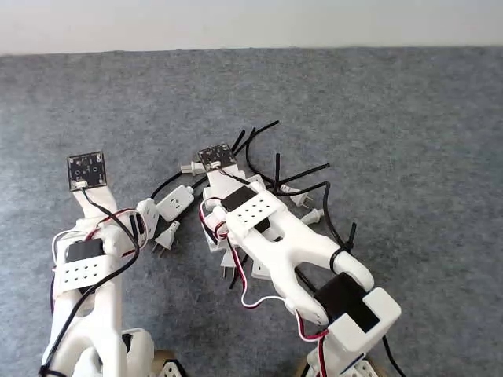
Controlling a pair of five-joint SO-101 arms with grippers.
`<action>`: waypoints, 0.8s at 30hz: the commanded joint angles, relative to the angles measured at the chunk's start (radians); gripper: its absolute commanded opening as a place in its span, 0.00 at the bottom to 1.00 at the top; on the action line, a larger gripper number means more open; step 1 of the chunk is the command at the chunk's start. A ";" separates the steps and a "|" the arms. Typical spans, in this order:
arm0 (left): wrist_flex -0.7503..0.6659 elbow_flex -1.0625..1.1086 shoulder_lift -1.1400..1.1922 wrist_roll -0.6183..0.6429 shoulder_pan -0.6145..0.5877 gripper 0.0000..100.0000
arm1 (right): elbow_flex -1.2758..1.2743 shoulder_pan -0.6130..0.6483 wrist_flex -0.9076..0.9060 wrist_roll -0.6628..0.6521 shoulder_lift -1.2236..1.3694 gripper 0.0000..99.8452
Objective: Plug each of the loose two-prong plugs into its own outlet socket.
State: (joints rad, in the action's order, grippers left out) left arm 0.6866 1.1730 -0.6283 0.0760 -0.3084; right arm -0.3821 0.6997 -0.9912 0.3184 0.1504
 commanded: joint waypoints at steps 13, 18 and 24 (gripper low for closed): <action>-0.020 -0.010 -0.011 -0.008 0.003 0.15 | 0.064 -0.027 0.007 -0.003 0.002 0.01; -0.020 -0.010 -0.011 -0.008 0.003 0.15 | 0.072 -0.024 0.007 -0.037 0.010 0.01; -0.020 -0.010 -0.011 -0.008 0.003 0.15 | 0.074 -0.024 0.007 -0.066 0.012 0.01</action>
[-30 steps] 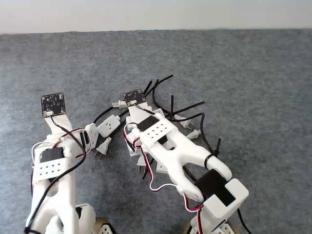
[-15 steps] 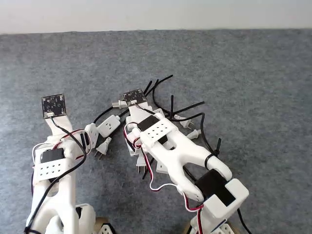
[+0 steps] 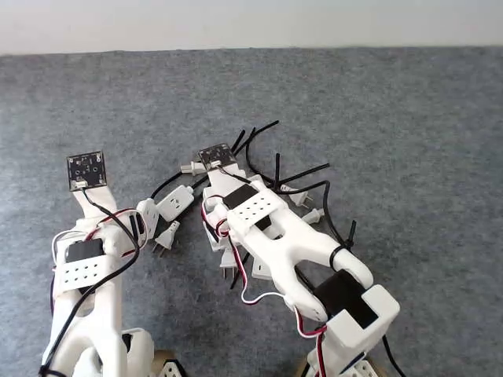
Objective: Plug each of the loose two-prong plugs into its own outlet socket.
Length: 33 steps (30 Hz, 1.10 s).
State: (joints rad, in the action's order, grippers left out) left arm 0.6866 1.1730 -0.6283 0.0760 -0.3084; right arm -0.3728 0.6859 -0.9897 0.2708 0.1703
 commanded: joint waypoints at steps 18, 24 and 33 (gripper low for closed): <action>-0.020 -0.010 -0.011 -0.006 0.003 0.15 | 0.063 -0.007 0.015 -0.021 -0.008 0.01; -0.017 -0.010 -0.011 -0.002 0.026 0.15 | 0.063 0.105 -0.018 -0.123 -0.022 0.01; -0.018 -0.015 -0.011 -0.002 0.034 0.14 | -0.061 0.173 -0.050 -0.207 -0.243 0.01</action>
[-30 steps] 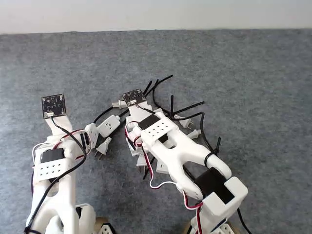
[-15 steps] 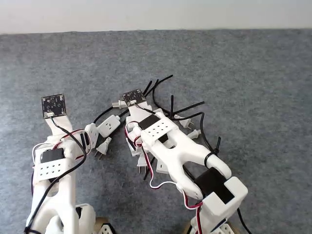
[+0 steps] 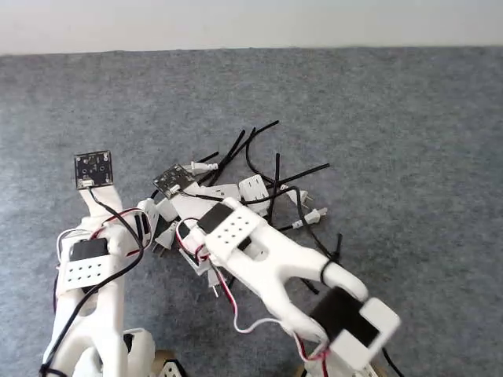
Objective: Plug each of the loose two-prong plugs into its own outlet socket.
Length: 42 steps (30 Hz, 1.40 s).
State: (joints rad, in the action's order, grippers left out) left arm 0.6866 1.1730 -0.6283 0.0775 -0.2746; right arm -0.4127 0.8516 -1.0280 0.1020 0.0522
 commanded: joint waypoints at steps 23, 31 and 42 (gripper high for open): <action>0.241 -0.536 0.655 0.086 -0.015 0.02 | -0.216 0.005 -0.134 -0.212 -0.694 0.01; 0.371 -0.710 0.825 0.081 0.018 0.02 | -0.402 0.010 0.010 -0.178 -0.989 0.01; 0.379 -0.725 0.829 -0.006 0.216 0.01 | -0.477 0.067 0.090 -0.183 -0.961 0.01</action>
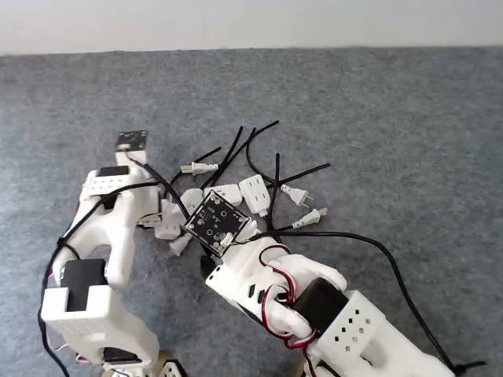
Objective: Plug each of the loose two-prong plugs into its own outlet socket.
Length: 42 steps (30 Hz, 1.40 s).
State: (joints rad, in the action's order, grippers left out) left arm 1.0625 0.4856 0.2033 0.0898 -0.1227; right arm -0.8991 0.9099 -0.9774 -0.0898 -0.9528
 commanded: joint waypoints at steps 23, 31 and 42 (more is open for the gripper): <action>-0.227 0.397 -0.563 -0.178 0.255 0.01 | 0.011 0.005 0.130 -0.087 0.245 0.01; -0.353 0.415 -0.559 -0.091 0.143 0.01 | 0.044 -0.200 0.139 0.124 0.252 0.01; -0.713 0.572 -0.569 -0.023 0.052 0.01 | 0.026 -0.438 0.151 0.241 0.257 0.01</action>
State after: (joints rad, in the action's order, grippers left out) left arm 0.4196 1.0610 -0.3291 0.0575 -0.0644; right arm -0.8991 0.5109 -0.8577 0.1358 -0.6981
